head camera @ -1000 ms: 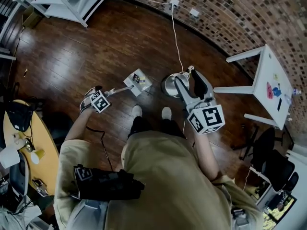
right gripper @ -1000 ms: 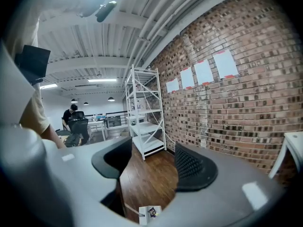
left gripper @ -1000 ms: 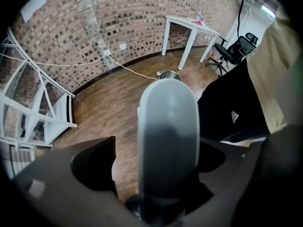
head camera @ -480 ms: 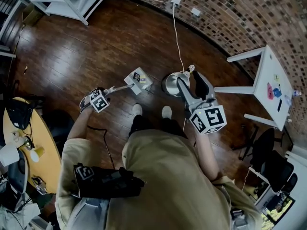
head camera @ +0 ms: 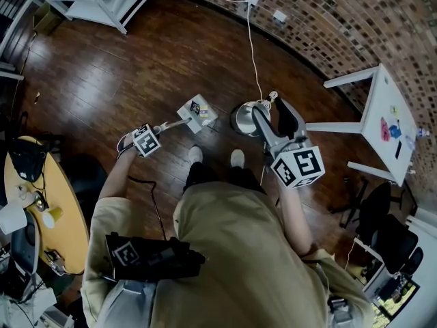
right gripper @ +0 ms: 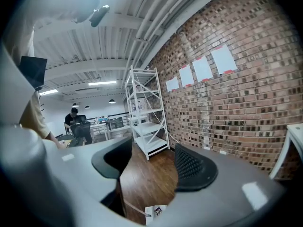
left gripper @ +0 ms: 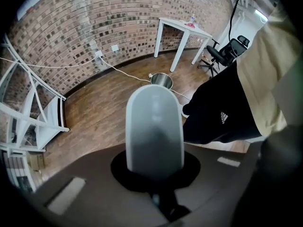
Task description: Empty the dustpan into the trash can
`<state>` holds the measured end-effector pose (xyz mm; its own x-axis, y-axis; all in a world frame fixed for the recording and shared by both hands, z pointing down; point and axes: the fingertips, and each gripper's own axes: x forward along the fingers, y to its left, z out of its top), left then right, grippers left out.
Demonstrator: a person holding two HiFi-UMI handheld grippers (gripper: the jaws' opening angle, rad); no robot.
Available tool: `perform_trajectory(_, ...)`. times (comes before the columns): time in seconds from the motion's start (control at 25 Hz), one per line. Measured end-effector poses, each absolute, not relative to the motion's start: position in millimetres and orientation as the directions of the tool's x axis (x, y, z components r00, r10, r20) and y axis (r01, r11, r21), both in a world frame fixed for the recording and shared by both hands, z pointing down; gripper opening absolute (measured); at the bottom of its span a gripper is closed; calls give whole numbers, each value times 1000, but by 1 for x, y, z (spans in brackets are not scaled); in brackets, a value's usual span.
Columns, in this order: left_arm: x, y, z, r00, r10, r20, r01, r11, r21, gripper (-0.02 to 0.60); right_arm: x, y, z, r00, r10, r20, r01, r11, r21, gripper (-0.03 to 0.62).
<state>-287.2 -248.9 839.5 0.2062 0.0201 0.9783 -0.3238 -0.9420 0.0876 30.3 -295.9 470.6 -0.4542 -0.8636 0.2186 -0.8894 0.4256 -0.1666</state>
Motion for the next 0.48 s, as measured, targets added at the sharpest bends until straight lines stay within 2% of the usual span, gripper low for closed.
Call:
perform_trajectory(0.2, -280, -251, 839, 216, 15, 976, -380, -920, 98, 0, 34, -294, 469, -451, -867, 211, -890, 420, -176, 268)
perform_trajectory(0.48, -265, -258, 821, 240, 8, 971, -362, -927, 97, 0, 38, -292, 464, -447, -876, 183, -890, 414, -192, 268)
